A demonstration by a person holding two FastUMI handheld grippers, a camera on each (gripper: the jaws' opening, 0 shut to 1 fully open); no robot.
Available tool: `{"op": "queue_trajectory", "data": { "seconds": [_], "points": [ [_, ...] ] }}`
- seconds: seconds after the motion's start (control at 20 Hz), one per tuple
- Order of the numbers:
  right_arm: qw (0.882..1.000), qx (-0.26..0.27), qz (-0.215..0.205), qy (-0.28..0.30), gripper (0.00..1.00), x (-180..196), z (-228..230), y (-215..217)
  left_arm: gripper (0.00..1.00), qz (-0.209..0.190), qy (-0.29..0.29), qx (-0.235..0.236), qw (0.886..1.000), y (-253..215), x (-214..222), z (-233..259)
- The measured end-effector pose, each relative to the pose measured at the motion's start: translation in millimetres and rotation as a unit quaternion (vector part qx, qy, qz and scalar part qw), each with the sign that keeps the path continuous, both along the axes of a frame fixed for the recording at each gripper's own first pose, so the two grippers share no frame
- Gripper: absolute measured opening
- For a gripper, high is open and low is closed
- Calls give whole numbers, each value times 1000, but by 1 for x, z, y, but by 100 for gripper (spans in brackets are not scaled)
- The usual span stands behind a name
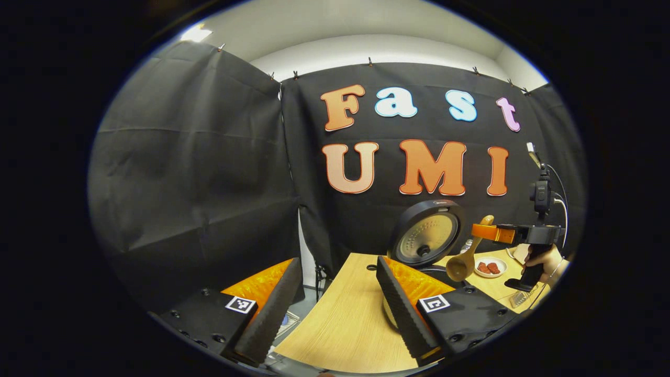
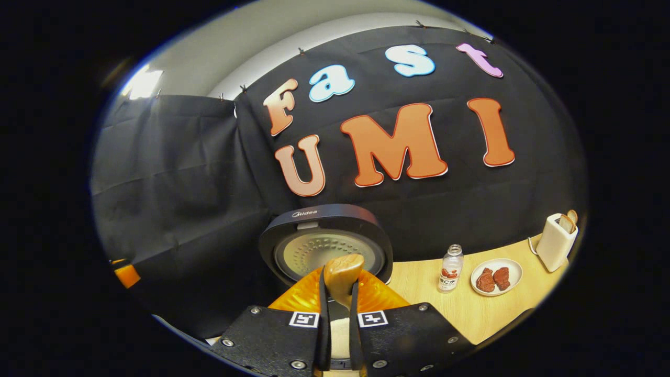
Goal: Close the left gripper, press the button to open the rice cooker; take a wooden spoon from the chopstick holder with the right hand, scoop a spoonful of rice and pour it into the rice cooker, then put the wooden spoon back into the chopstick holder.
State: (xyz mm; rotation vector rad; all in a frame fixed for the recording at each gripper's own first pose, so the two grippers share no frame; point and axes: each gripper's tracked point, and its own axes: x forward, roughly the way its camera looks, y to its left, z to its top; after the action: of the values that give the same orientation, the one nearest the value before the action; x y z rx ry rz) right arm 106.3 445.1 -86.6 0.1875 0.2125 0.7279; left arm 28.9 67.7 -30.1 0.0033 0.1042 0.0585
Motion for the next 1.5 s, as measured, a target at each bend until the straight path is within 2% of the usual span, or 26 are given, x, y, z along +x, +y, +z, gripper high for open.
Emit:
{"op": "queue_trajectory", "data": {
  "seconds": [0.1, 0.3, 0.35, 0.4, 0.6, 0.8, 0.9, 0.95, 1.05, 1.2, 1.5],
  "points": [
    [1000, 23, -10, 4, 13, 2, 13, -20, 99, 7, -10, -6, 1000, 1, 4, 7],
    [998, 47, -48, 10, 13, 11, 32, -80, 100, -19, -15, -27, 999, -29, 15, 10],
    [997, 49, -62, 8, 13, 13, 37, -100, 94, -24, -16, -29, 999, -34, 18, 11],
    [996, 50, -77, 6, 13, 15, 39, -121, 100, -26, -18, -30, 999, -38, 20, 13],
    [988, 59, -145, 0, 13, 19, 44, -207, 94, -41, -25, -43, 998, -60, 28, 16],
    [978, 52, -201, 8, 13, 18, 30, -283, 94, -50, -31, -25, 998, -75, 33, 21],
    [973, 50, -223, 18, 13, 18, 16, -312, 94, -92, -35, -23, 995, -98, 31, 24],
    [971, 48, -231, 23, 13, 19, 9, -323, 100, -96, -43, -22, 994, -105, 30, 30],
    [968, 46, -244, 34, 13, 20, -7, -342, 94, -85, -61, -19, 994, -103, 30, 41],
    [965, 38, -254, 55, 13, 22, -36, -360, 94, -77, -70, -18, 994, -116, 28, 46],
    [961, 31, -254, 104, 13, 39, -102, -369, 94, -73, -56, -20, 996, -140, 17, 41]
  ]
}}
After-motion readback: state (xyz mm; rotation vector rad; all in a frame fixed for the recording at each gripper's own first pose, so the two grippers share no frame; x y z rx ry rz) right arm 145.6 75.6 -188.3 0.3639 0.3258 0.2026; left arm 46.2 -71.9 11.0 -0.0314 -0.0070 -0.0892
